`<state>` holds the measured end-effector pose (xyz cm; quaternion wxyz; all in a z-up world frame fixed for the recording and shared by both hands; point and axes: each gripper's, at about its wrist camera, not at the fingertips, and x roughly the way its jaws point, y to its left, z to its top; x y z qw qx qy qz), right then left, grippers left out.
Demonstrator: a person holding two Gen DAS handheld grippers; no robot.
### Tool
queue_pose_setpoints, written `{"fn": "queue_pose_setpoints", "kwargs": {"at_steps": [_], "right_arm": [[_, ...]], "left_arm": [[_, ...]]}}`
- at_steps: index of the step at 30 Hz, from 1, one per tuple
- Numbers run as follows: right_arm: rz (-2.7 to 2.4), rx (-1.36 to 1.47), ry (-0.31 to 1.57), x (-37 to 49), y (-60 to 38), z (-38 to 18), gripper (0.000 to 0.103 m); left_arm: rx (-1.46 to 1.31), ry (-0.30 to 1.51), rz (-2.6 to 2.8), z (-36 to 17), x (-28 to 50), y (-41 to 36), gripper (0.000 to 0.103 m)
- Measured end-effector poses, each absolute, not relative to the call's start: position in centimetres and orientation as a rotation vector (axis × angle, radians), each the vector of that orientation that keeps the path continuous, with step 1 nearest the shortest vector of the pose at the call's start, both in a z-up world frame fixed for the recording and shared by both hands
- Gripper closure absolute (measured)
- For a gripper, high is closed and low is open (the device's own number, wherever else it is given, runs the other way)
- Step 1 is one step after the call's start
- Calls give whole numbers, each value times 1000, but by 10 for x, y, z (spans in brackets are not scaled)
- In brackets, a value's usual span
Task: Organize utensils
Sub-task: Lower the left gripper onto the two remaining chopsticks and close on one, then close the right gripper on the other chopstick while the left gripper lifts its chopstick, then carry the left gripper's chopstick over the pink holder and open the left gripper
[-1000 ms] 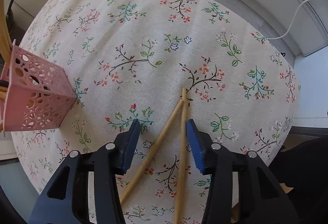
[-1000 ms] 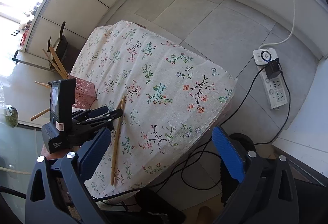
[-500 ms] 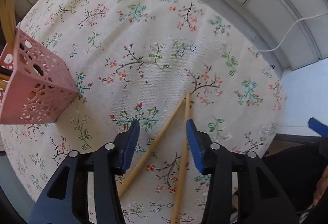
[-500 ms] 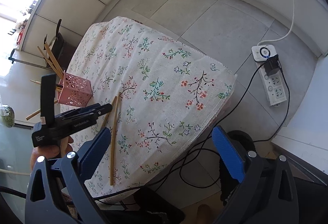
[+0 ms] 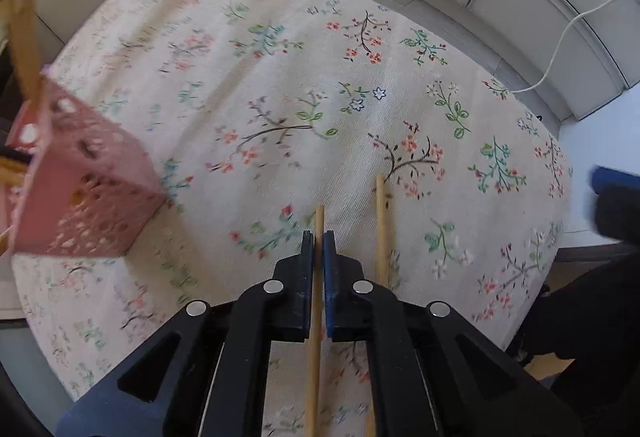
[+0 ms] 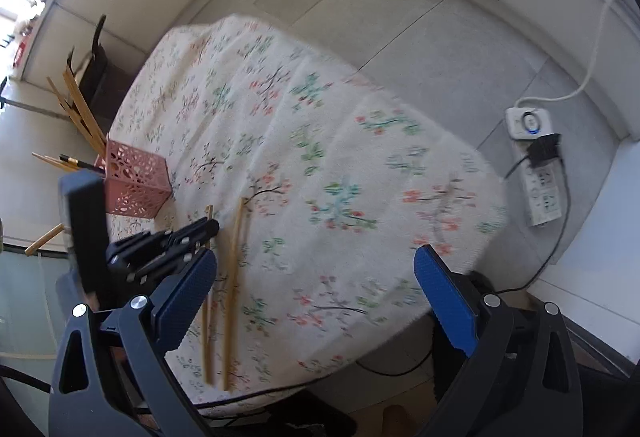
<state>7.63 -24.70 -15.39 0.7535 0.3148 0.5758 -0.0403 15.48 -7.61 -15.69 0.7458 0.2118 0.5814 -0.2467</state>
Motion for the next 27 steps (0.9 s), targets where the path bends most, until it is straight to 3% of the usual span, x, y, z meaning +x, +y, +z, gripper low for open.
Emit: {"fn": "queue_pose_setpoints", "kwargs": {"at_steps": [6,14,16,17,22,27], "right_arm": [[-50,693,1377,119,-207,-187,8],[-68,568,1458,148,-148,-208,36],[-90,493,1424,152,-136,-205,82],[-91,477,1414,153,-132,-205,94],[-59,541,1367,148,-137,-198,97],[19,534,1213,119,-149,-142,97]], "left_arm": [[402,1123,-503,-98,110,-42,99],[303,949,-427,-40,59,9,99],[270,919,-383,-33,49,26,99],[254,906,-364,-32,50,30,99],[157,833,-296,-11,43,53,99],[96,778,-288,5,37,65,99]]}}
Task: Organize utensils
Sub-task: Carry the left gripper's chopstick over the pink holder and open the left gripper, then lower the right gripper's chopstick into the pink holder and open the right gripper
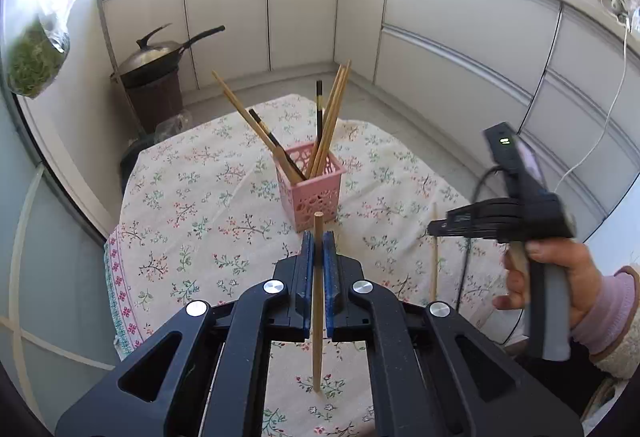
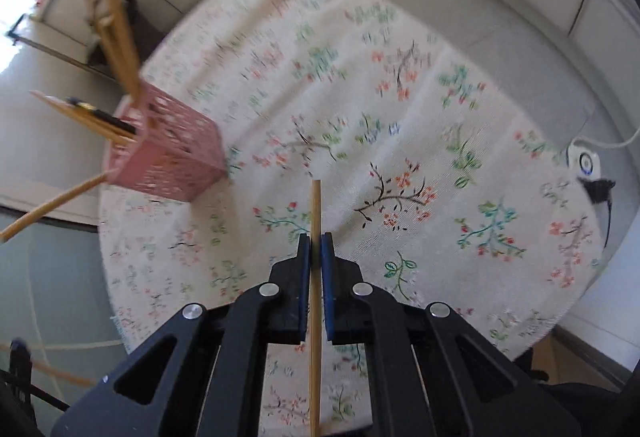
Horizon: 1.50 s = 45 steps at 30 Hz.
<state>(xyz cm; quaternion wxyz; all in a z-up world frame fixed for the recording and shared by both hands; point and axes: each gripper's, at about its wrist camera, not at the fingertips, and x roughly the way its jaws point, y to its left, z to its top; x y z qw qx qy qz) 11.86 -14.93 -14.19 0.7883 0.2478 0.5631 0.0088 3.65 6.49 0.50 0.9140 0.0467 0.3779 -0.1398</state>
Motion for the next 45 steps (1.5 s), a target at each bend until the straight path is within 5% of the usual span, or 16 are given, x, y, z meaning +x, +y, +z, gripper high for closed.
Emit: {"fn": "queue_pose_setpoints", "kwargs": {"at_steps": [21,31,41,45], "right_arm": [[184,448,809,60,-195,42,97],[214,453,756,84,-198,60,97],[226,401,758,116,-179,59,97],[230,403,756,123,-174,60,97]], "left_arm": [[-47,579,-326,111,38,53,99],[-80,482,-246,141,96,49,99],[-118,548,-165,95,163,62,98],[-161,518,-150,90,155,74,71]]}}
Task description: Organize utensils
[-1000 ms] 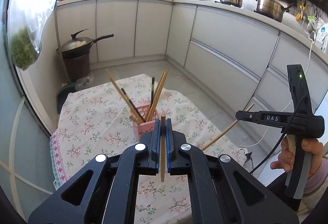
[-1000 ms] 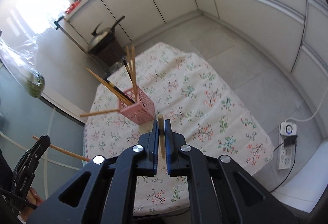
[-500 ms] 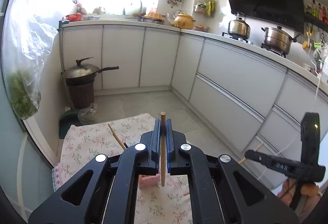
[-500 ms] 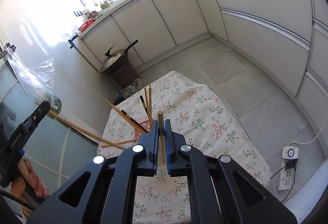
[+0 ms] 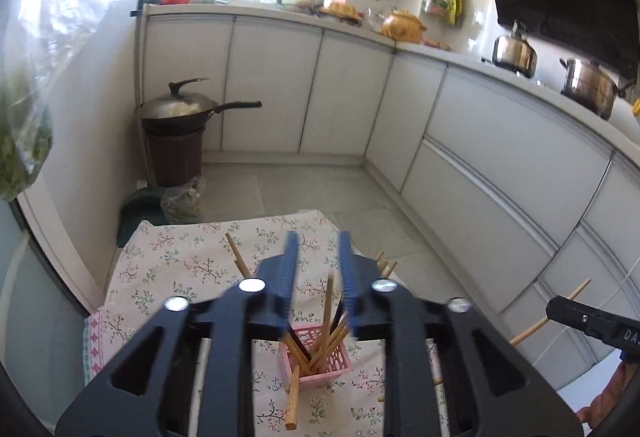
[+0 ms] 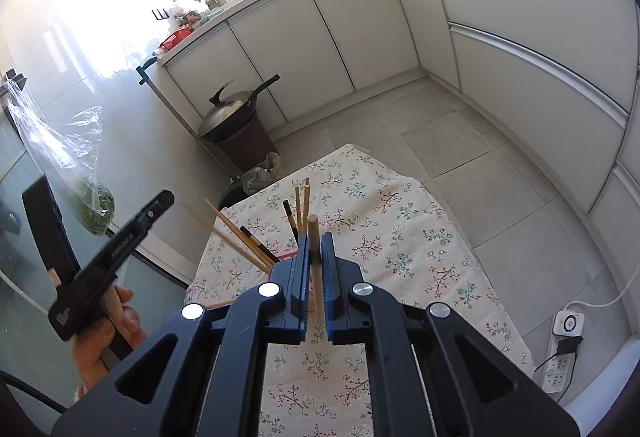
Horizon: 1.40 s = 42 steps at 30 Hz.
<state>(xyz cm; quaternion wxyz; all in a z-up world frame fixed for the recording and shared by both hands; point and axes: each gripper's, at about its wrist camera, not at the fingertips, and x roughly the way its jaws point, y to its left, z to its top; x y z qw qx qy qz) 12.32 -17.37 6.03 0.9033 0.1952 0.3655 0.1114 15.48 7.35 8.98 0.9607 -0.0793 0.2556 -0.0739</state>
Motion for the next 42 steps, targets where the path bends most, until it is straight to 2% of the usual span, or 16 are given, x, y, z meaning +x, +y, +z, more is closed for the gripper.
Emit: {"fn": "queue_pose_setpoints", "kwargs": {"at_steps": [6,8,11,18,24,28,30,32,35,39,42], "right_arm": [[233,417,722,132,-172,76,97],[243,423,712,135,-168,84,97],[247,414,701,142,-160,93,97],[227,354,693,169,-126,99,97],[198,298,709,196,-95,80,97],[206,287,719,208,-79,62,91],[211,285,697,205,-78,65,83],[218,288,674,198,-81,71,82],[219,293,647,185,-89,82,82],[205,318,628,168,-105,89,74],[198,352,638,159,-120,89,73]], "left_arm": [[-246,391,-68,111,120,100,42],[-259,353,-52,118,112,107,41],[-271,330,-35,122,105,115,31],[-283,352,-35,120,107,123,31],[-260,362,-36,120,106,123,30],[-243,374,-26,118,107,122,30],[-247,374,-25,118,107,123,30],[-248,372,-22,119,104,123,30],[-233,369,-20,121,100,119,25],[-201,349,4,125,92,111,18],[-189,335,8,128,85,108,14]]}}
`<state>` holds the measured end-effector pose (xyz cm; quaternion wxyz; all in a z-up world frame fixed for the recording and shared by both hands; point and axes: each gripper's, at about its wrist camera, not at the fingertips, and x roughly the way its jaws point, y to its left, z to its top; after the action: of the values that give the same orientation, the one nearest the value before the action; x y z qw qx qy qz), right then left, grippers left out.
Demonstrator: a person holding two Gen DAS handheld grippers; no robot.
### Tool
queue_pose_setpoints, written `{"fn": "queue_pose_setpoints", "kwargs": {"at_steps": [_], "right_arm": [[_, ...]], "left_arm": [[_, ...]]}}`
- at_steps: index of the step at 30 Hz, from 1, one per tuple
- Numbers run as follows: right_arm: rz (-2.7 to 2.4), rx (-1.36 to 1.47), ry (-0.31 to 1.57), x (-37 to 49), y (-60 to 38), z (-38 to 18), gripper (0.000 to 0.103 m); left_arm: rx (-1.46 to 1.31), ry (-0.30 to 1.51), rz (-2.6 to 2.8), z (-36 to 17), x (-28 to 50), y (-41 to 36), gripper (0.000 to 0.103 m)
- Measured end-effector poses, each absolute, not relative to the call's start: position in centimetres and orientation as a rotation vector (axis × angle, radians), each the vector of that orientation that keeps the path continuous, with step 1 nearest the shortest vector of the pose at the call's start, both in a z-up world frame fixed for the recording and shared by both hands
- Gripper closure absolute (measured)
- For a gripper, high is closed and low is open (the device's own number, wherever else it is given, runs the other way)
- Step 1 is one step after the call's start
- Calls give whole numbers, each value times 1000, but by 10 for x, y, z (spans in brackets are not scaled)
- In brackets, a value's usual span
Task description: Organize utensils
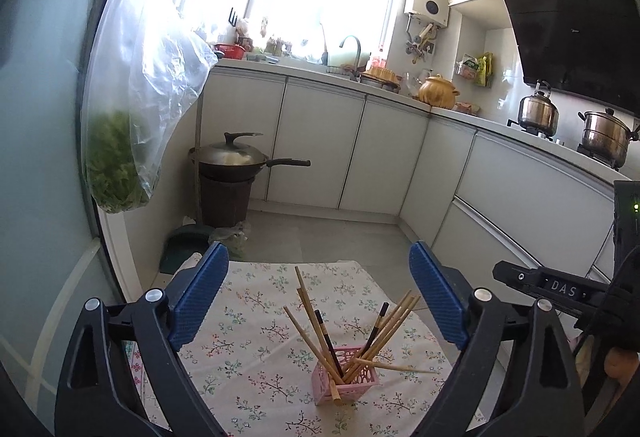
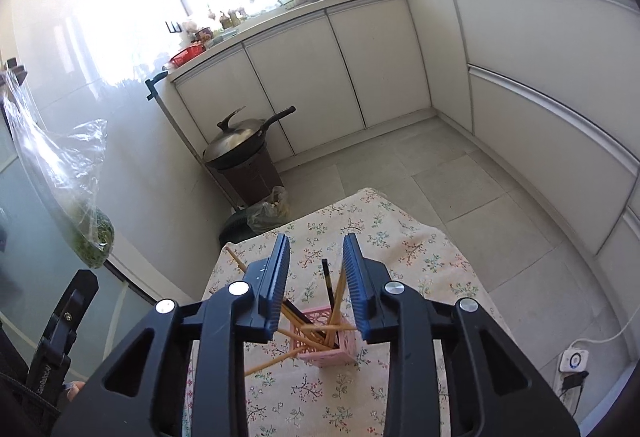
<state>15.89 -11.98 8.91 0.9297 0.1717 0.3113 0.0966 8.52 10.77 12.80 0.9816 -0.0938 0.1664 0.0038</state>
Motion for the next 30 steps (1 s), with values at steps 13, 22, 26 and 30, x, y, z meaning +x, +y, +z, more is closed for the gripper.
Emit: {"fn": "queue_pose_setpoints", "kwargs": {"at_steps": [13,22,26,30], "right_arm": [[69,1017,1106,177,-235,-76,27],[-296,1072,1229,229,-290,-178,27],[-370,988,1256,261,-282,-189,27],[-452,934,1310,281,-275,-212,26]], "left_arm": [[-201,315,7,130,72,114,7],[-205,366,39,112,89,122,7],[-202,413,31,100,103,120,7],[-192,435,31,93,108,120,7]]}}
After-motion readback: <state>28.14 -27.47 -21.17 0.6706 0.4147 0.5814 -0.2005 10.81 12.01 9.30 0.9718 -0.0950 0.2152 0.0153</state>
